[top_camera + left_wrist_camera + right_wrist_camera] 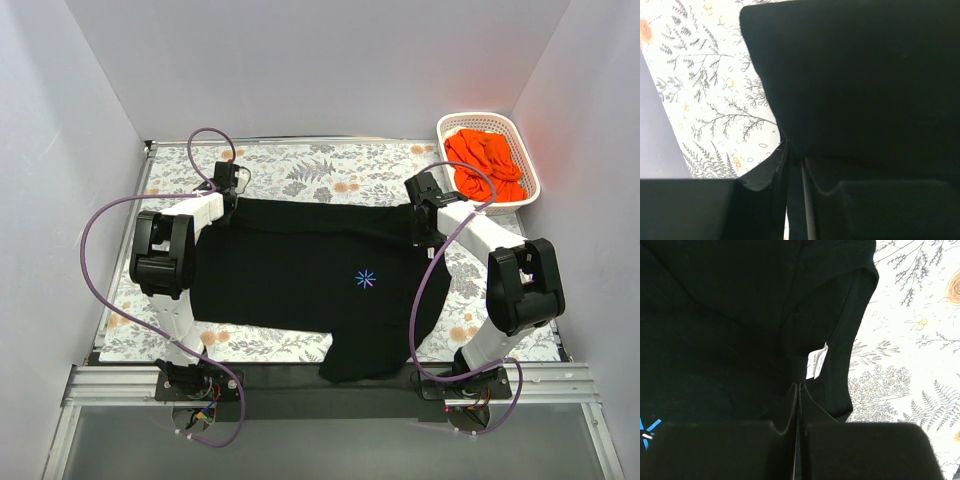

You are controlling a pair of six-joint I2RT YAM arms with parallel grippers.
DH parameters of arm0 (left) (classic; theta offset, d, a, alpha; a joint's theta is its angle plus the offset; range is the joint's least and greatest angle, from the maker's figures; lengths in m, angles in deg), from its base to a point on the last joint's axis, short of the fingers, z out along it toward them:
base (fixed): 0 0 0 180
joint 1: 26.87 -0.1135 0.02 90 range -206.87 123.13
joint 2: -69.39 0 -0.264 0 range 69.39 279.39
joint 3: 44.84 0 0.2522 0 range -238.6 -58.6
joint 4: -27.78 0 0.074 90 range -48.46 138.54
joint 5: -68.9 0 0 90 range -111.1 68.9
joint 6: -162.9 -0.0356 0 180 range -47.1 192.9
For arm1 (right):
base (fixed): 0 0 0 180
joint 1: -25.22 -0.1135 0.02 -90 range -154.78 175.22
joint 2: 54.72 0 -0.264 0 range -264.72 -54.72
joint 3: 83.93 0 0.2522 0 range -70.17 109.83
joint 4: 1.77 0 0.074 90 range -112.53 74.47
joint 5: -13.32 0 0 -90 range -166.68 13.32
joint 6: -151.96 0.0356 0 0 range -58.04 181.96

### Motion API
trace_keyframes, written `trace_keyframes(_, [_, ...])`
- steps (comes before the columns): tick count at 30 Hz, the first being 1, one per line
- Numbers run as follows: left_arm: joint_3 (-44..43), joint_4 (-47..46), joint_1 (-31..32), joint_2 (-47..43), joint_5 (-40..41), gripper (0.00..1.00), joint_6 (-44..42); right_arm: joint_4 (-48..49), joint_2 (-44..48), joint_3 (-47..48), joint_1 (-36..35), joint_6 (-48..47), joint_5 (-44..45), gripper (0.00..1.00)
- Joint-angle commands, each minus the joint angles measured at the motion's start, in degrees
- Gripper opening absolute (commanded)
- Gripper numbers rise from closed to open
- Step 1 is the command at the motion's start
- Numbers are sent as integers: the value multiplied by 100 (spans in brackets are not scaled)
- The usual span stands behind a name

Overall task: Fold and stack the t-shirts
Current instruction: Fold the tshirt

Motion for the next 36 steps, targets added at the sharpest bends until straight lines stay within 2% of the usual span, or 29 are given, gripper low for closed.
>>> trace_keyframes(1, [-30, -5, -21, -115, 350, 19, 35, 33, 133, -69, -15, 58, -91, 1])
trace_keyframes(3, [-30, 100, -21, -159, 394, 25, 184, 41, 256, -96, -7, 58, -127, 2])
trace_keyframes(4, [-21, 144, -21, -194, 421, 30, 246, 41, 309, -113, -15, 58, -161, 5])
trace_keyframes(6, [-4, 337, -21, -282, 508, 33, 474, 41, 441, -166, 2, 15, -188, 12])
trace_keyframes(8, [66, 434, -21, -413, 517, 39, 606, 33, 581, -236, 11, 15, -249, 19])
trace_keyframes(10, [163, 513, -21, -554, 526, 44, 703, 33, 686, -263, 11, 76, -328, 22])
trace_keyframes(14, [243, 715, -30, -975, 693, 52, 1036, 50, 1099, -298, 55, 173, -434, 37])
trace_keyframes(18, [-12, 1259, -179, -1475, 545, 62, 2063, 103, 1320, -245, 108, 295, -583, 44])
trace_keyframes(22, [284, 1375, -774, -2072, -333, 68, 3975, 340, 1522, -315, 108, 462, -1189, 51])
trace_keyframes(23, [400, 1236, -820, -2188, -918, 70, 4216, 401, 1609, -342, 108, 489, -1295, 56])
trace_keyframes(24, [540, 1139, -1073, -2285, -1141, 75, 4541, 480, 1636, -359, 108, 515, -1478, 59])
trace_keyframes(26, [970, 867, -1365, -2566, -1816, 77, 5175, 700, 1724, -403, 116, 594, -1559, 67])
trace_keyframes(28, [1252, 357, -1592, -2681, -2266, 81, 5527, 910, 1785, -438, 117, 656, -1516, 70])
trace_keyframes(29, [1471, 173, -1664, -2690, -2669, 82, 5963, 964, 1803, -491, 125, 743, -1524, 72])
trace_keyframes(36, [2466, -1288, -1910, -2673, -3569, 79, 7681, 1535, 1891, -834, 152, 779, -1717, 70])
